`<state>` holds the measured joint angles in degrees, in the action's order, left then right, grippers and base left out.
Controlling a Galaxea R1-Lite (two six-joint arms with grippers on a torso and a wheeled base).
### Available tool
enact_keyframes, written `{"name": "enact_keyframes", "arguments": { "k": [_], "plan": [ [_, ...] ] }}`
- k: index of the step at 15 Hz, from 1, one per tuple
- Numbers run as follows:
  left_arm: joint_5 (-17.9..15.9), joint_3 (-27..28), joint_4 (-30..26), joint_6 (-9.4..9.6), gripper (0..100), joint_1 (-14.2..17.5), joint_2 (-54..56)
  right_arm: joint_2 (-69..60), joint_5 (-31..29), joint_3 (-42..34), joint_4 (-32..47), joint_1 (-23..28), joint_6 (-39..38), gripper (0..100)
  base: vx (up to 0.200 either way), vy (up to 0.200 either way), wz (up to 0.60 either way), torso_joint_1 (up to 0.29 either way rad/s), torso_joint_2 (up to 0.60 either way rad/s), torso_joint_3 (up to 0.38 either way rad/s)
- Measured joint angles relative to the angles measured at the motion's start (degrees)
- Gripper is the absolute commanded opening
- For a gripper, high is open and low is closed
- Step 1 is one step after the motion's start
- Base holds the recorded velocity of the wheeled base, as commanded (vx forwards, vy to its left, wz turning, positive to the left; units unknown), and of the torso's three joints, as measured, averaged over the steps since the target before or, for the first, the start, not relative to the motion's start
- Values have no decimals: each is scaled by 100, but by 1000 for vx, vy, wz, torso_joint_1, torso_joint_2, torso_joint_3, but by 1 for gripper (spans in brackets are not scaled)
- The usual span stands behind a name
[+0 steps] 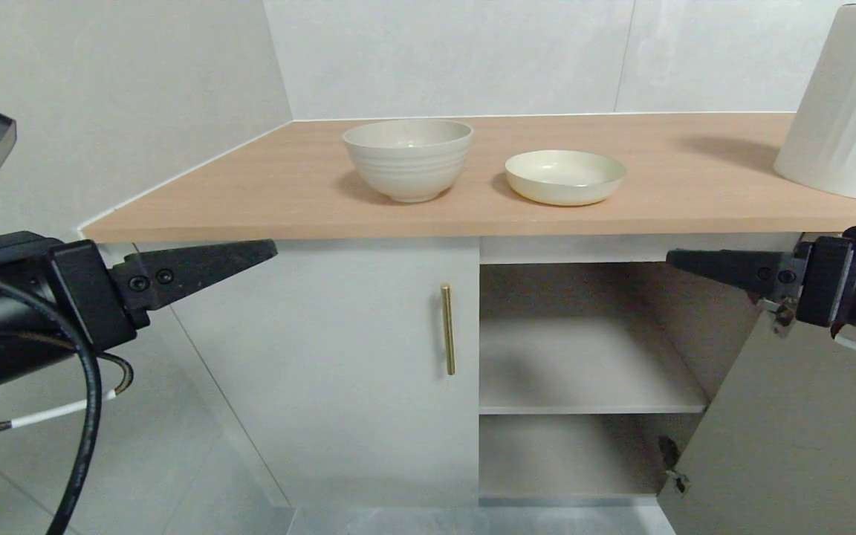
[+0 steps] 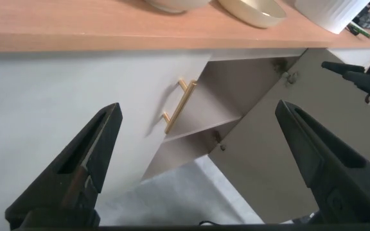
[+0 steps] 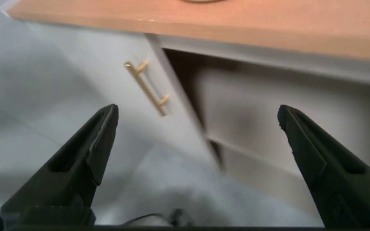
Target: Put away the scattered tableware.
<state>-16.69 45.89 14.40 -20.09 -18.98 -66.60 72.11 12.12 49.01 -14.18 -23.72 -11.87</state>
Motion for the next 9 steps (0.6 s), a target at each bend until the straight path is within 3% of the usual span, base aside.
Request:
{"name": "enact_keyframes", "arguments": {
  "k": [4, 9],
  "plan": [
    [0, 0, -1, -10, 100, 0, 0, 0, 0, -257, -468, 0, 95, 100, 0, 0, 0, 0, 0, 0],
    [0, -5, -23, -11, 100, 2, -29, -4, -2, -308, -462, 11, 96, 100, 0, 0, 0, 86, -262, -271]
  ]
}}
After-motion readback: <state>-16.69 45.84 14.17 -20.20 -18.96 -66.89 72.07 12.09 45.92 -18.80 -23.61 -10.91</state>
